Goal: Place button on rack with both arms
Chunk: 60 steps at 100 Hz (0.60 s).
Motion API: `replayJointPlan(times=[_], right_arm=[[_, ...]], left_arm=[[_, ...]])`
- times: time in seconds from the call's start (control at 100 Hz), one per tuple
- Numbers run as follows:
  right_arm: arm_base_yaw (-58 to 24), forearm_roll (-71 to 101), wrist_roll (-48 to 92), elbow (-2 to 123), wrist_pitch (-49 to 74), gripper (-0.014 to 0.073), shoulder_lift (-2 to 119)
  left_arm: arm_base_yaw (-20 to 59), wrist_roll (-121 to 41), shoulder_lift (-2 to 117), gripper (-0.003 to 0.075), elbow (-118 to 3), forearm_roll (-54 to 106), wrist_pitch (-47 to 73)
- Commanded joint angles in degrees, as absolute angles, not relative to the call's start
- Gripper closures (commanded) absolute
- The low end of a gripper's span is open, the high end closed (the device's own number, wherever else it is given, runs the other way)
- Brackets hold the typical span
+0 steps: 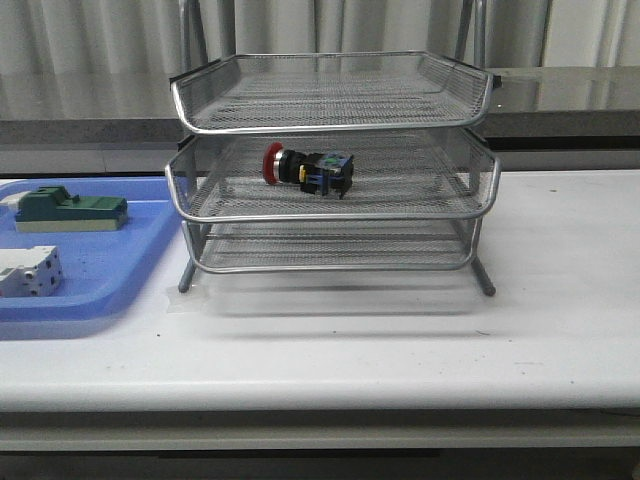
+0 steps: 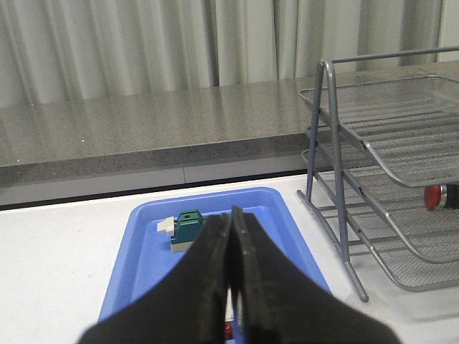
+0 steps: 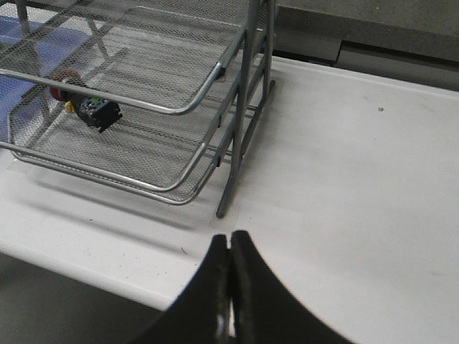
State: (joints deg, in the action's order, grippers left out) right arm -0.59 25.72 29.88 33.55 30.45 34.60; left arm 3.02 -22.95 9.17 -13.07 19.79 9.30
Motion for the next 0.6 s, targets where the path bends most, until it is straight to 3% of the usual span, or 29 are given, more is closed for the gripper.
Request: replayJointPlan(times=[0.0, 0.59], right_arm=[[-0.27, 26.61, 29.48, 32.62, 26.64, 0.0653, 31.16], [-0.27, 26.61, 29.48, 29.81, 27.72, 0.0653, 26.51]], left_arm=[[2.92, -22.48, 9.81, 0.074, -14.57, 20.66, 4.36], [2.92, -22.48, 9.81, 0.074, -14.57, 20.66, 4.36]])
